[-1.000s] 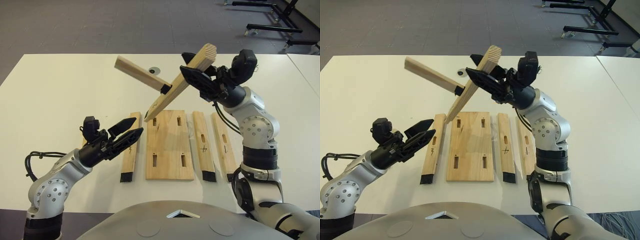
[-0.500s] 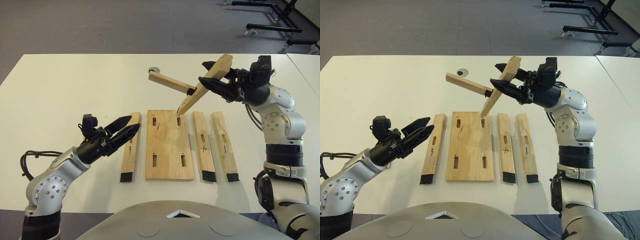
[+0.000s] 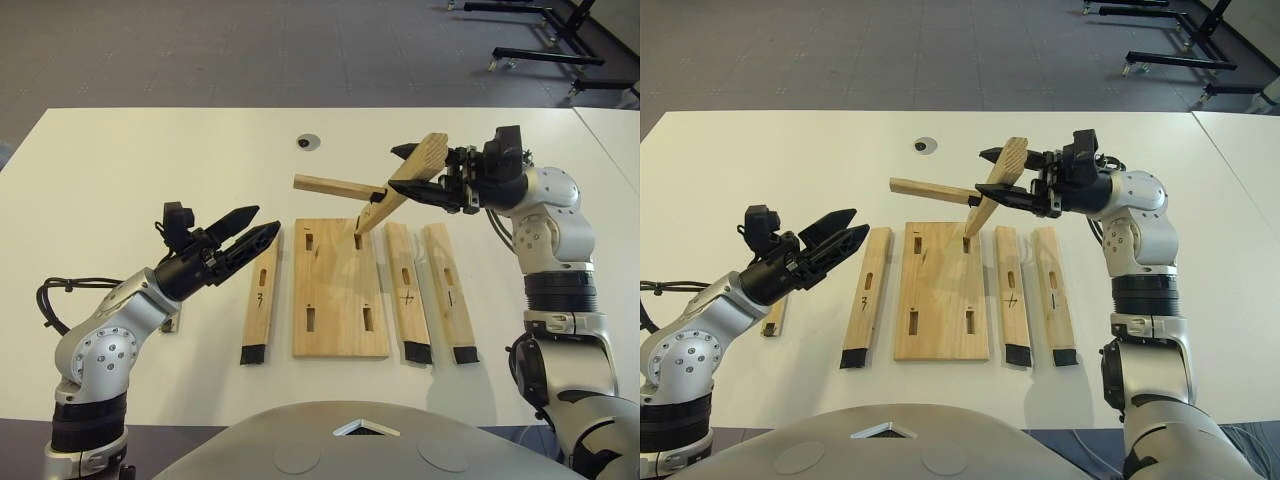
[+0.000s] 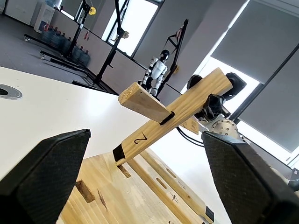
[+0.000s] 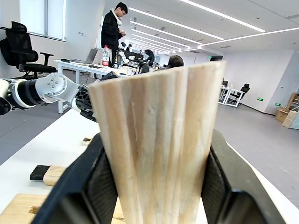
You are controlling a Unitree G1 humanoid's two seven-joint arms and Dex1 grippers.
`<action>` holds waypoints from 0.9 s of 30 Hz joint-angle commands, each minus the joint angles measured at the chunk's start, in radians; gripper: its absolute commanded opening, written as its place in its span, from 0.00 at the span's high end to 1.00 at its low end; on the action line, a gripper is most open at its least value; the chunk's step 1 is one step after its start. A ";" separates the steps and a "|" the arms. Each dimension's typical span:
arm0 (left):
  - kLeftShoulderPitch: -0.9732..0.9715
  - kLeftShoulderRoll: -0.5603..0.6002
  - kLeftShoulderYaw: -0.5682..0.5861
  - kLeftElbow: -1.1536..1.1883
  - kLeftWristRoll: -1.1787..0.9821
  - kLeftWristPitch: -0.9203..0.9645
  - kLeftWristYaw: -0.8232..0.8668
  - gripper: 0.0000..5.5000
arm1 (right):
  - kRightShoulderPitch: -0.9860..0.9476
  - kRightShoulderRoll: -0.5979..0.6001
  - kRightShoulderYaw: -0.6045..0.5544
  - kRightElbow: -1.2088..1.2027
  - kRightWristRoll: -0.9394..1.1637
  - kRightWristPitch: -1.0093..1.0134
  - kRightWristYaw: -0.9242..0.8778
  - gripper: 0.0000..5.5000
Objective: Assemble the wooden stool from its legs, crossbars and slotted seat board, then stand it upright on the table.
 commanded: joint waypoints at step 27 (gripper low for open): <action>0.018 0.014 0.050 0.042 0.016 -0.001 -0.055 0.21 | 0.007 -0.110 0.123 0.032 -0.064 0.205 -0.069 0.53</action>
